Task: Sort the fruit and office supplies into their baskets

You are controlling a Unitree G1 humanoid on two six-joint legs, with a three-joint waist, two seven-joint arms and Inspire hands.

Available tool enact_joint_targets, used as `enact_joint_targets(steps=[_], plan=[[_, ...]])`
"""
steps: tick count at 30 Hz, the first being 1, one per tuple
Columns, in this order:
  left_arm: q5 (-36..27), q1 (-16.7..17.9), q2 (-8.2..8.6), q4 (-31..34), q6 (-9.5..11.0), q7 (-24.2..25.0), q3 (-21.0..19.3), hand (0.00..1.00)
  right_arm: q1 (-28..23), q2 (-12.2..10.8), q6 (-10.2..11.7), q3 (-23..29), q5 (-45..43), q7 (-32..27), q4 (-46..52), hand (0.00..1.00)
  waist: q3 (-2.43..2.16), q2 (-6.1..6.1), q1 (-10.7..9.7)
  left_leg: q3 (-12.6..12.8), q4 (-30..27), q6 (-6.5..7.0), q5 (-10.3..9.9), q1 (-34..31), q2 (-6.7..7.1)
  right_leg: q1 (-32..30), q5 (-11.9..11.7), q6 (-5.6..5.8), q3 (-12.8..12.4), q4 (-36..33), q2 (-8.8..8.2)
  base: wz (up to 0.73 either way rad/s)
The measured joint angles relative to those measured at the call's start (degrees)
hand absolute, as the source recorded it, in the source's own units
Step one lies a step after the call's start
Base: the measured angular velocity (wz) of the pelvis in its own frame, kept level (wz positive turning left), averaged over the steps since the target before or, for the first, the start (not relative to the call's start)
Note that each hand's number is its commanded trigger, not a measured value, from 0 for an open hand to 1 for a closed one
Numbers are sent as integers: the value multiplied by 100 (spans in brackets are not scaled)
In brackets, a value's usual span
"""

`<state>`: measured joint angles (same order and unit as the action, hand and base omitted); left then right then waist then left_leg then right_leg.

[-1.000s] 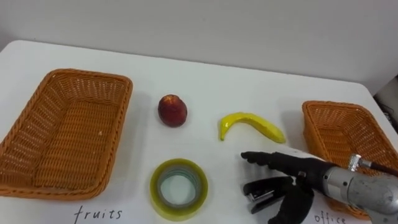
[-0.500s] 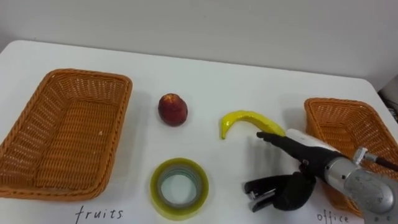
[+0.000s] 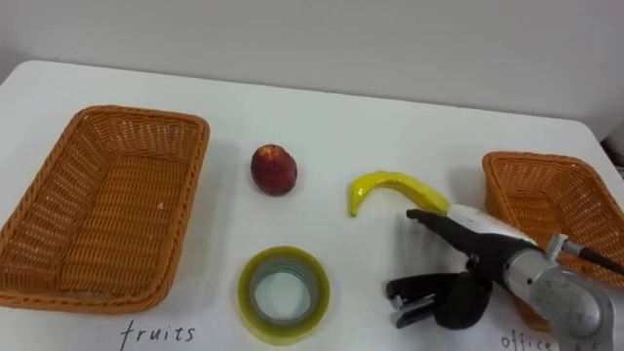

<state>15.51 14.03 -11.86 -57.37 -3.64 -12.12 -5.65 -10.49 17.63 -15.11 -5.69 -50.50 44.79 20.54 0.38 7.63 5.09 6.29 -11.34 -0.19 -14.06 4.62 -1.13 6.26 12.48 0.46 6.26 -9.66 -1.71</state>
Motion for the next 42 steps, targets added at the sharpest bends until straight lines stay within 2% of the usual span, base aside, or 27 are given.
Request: enact_joint_targets(steps=[7,19,26,27,28,33,35,42], plan=[[4,0,-4,1,-20,-137,161,0,-7,-33,-116,-215,23,-36,1,0,-31,44,7,-5,3,0,0,-1,-1,7,-2,-1,3,0,3,0],[-25,-49,-28,16,-20,-305,379,0,14,-31,-185,-450,-9,-163,-32,0,-29,36,16,-11,-32,0,1,-6,-12,18,-39,-2,21,-1,11,0],[-14,49,-24,246,-27,-283,475,0,25,-100,-238,-609,-487,-97,-78,1,-38,5,27,-8,-32,11,7,-10,-14,27,-68,10,32,-12,12,0],[-14,55,-24,260,-28,-281,475,0,28,-108,-249,-609,-500,-85,-96,65,-42,-2,28,-8,-28,13,8,-9,-14,28,-70,11,35,-13,12,0],[-14,82,-24,266,-31,-281,476,0,34,-134,-251,-604,-515,-83,-136,100,-51,-19,27,-8,-21,15,9,-6,-14,29,-75,13,35,-13,13,0],[-14,113,-15,338,-107,-285,479,0,38,-171,-249,-603,-579,-192,-194,100,-74,-58,25,-8,-15,21,13,-2,-12,30,-85,15,41,-15,12,0],[-14,124,0,339,-108,-286,481,0,71,-185,-247,-597,-623,-445,-244,100,-85,-77,26,-15,-17,22,13,-1,-8,33,-85,15,61,-14,7,0],[-5,122,1,332,-108,-348,480,0,310,-315,-231,-559,-612,-945,-671,100,-88,-85,20,-41,-22,22,14,9,-6,60,-85,15,164,-6,0,2]])
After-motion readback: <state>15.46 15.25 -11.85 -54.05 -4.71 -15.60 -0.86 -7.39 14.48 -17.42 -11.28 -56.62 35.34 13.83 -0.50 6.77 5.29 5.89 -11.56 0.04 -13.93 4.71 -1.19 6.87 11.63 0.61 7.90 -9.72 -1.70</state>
